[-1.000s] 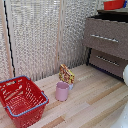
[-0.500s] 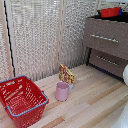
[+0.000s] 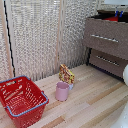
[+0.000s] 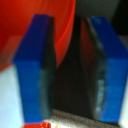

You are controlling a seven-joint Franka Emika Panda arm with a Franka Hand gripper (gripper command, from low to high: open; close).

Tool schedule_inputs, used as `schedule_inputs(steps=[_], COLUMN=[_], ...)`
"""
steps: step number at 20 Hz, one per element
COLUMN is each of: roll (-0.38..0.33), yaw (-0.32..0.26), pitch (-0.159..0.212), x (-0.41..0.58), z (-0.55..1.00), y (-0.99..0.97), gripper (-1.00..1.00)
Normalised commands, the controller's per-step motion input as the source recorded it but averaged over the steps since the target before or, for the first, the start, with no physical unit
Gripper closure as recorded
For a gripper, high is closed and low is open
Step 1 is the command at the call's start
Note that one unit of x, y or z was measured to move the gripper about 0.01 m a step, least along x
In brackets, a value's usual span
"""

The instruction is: Transport the gripper mindfully toward the orange-red bowl and clasp it to elevate with ease. Ensure your robot's arm aligns efficiently with the top drawer's opening. Carefully slide the orange-red bowl into the designated spot with precision. After confirmation, withdraw the gripper gently. Close the drawer smoothly by transitioning the gripper to its handle.

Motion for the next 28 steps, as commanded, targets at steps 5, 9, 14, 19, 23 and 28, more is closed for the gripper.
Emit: schedule_inputs(steps=[5,9,14,19,23,28], roll=[-0.046,-0.07,-0.074,-0.125,-0.213,-0.313], yaw=[0.035,0.179,0.246,0.236,0.204,0.128], pitch=[-0.006,0.008,0.019,0.052,0.049,0.017], x=[-0.001,0.0,-0.006,-0.086,-0.116,-0.038], z=[0.3,0.23,0.13,0.15,0.12,0.02], y=[0.35,0.3,0.14,0.1,0.05,0.14], gripper=[-1.0,-1.0,-1.0,-1.0,-1.0,-1.0])
